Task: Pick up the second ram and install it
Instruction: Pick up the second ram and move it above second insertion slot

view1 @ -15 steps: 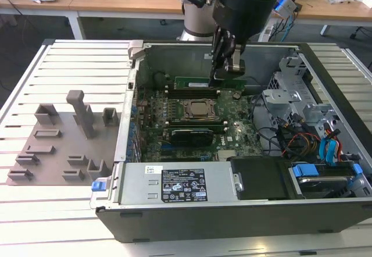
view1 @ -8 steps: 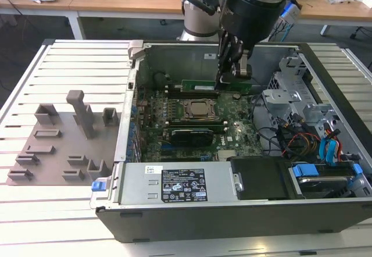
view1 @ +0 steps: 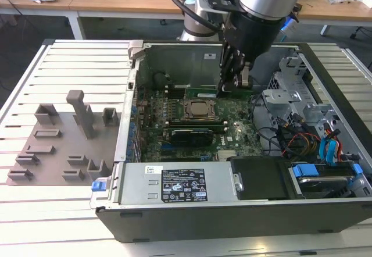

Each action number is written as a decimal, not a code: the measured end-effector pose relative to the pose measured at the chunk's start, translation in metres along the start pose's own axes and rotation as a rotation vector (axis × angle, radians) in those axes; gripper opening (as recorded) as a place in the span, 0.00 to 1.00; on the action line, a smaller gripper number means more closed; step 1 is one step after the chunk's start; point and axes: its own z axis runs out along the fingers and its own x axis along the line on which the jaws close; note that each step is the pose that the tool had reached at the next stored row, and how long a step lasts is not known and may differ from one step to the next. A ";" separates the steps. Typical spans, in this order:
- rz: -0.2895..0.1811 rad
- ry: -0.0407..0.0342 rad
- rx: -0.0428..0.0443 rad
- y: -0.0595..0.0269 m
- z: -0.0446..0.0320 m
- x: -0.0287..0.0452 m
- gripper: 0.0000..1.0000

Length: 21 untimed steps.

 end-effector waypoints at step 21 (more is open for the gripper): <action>0.000 0.0002 -0.0035 -0.0123 0.0331 -0.0075 0.14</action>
